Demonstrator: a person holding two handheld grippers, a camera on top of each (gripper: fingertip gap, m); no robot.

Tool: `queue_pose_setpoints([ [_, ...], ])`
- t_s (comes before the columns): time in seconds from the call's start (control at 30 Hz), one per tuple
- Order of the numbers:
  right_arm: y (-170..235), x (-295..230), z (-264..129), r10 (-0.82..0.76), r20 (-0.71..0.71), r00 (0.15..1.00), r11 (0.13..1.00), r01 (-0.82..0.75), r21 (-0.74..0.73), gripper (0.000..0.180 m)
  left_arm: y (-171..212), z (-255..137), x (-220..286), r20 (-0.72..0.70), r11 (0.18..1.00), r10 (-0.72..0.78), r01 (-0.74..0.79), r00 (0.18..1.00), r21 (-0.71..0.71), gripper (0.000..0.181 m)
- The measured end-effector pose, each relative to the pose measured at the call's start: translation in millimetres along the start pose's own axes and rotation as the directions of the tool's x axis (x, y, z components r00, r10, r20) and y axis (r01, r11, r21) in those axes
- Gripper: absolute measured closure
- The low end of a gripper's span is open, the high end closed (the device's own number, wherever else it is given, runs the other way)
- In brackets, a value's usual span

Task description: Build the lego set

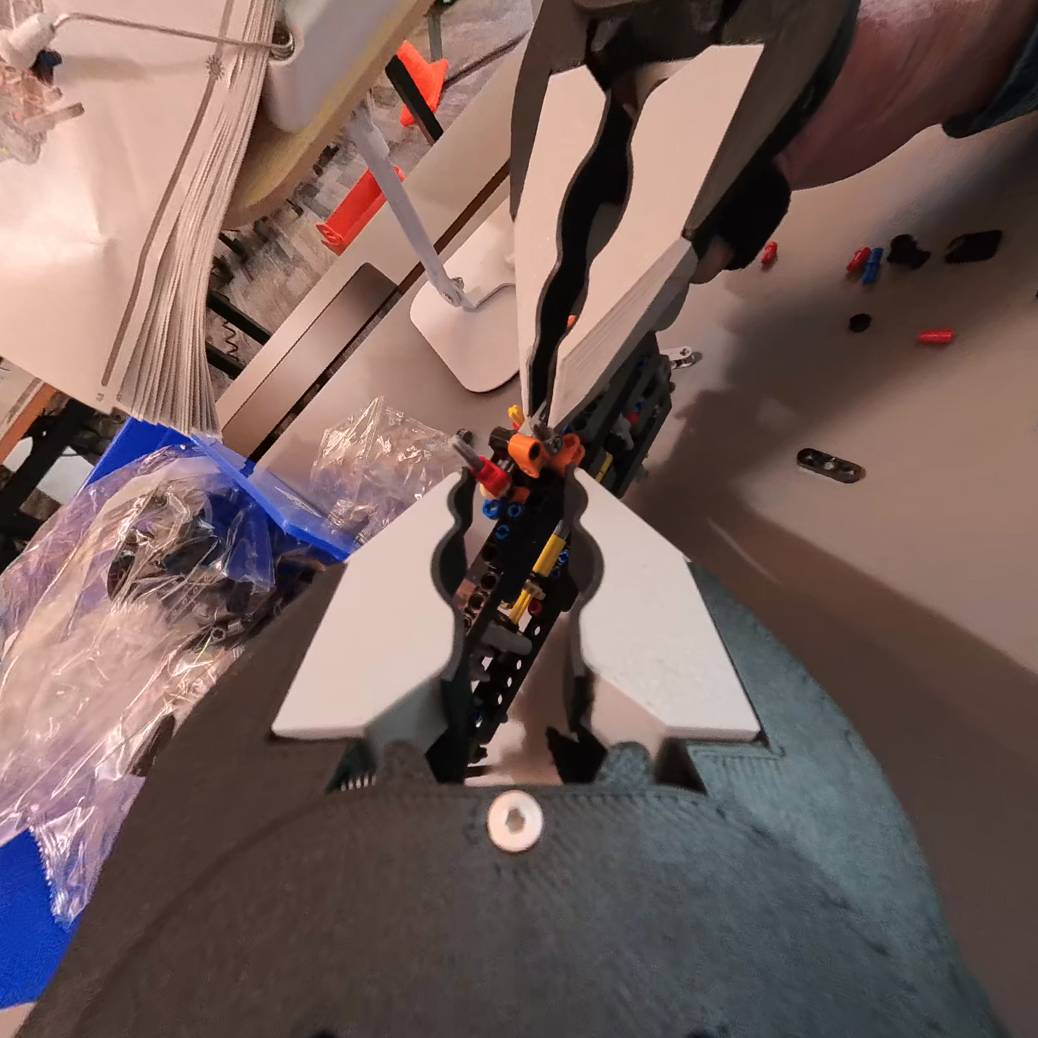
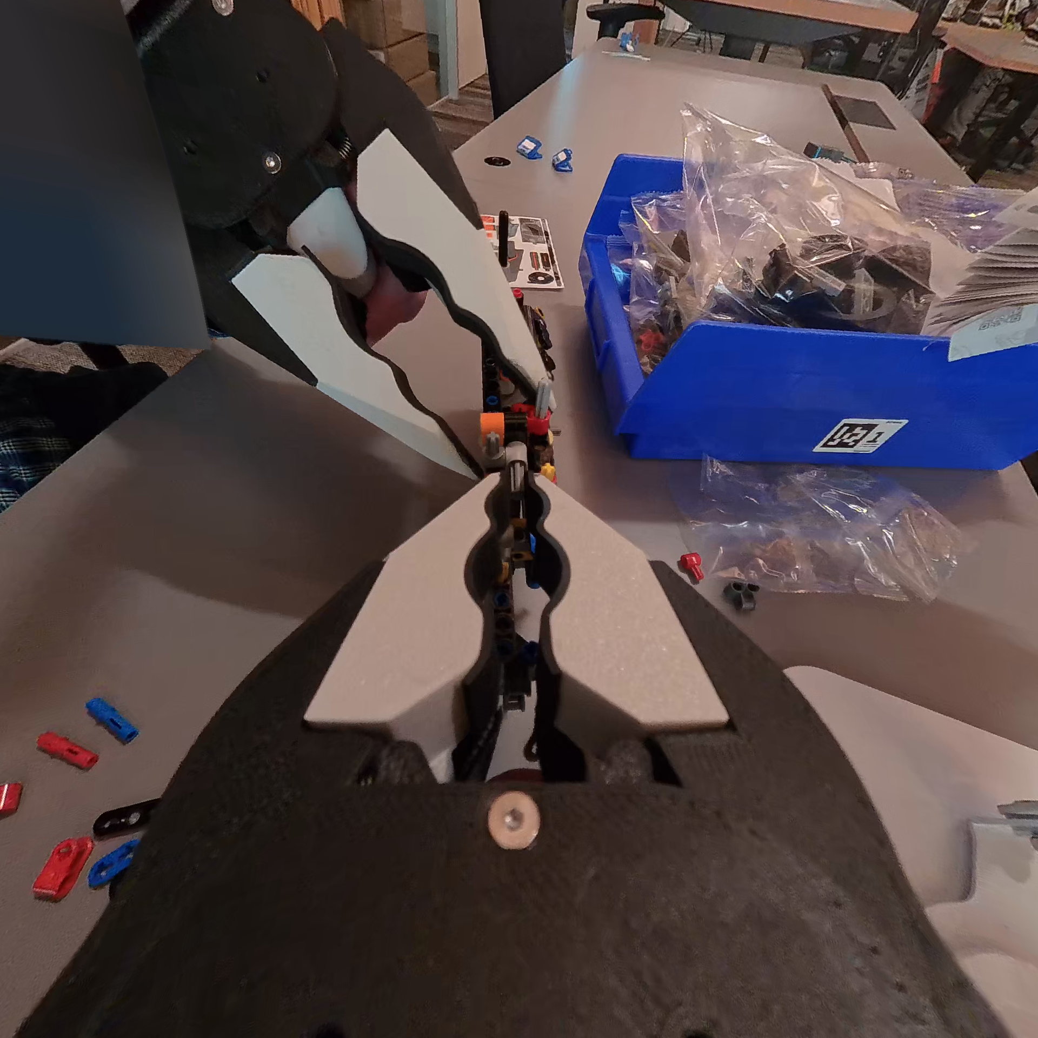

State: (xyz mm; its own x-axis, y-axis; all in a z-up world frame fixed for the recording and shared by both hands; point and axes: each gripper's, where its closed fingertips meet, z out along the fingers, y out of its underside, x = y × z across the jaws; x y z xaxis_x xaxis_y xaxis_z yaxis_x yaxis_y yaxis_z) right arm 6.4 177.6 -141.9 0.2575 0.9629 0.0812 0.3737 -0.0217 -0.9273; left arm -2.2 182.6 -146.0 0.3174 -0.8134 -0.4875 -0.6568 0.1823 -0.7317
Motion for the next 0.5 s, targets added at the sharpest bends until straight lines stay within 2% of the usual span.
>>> queue_pose_setpoints([
  [0.23,0.5,2.2,-0.2,0.009,-0.013,1.000,1.000,-0.009,-0.005,0.178,-0.7,1.1,-0.2,0.030,1.000,-0.026,0.025,0.999,0.019,0.151],
  [0.5,0.7,4.0,-0.1,0.014,-0.029,0.999,1.000,-0.014,-0.008,0.178,0.2,1.4,-0.5,0.133,0.989,-0.145,0.141,0.980,0.037,0.152],
])
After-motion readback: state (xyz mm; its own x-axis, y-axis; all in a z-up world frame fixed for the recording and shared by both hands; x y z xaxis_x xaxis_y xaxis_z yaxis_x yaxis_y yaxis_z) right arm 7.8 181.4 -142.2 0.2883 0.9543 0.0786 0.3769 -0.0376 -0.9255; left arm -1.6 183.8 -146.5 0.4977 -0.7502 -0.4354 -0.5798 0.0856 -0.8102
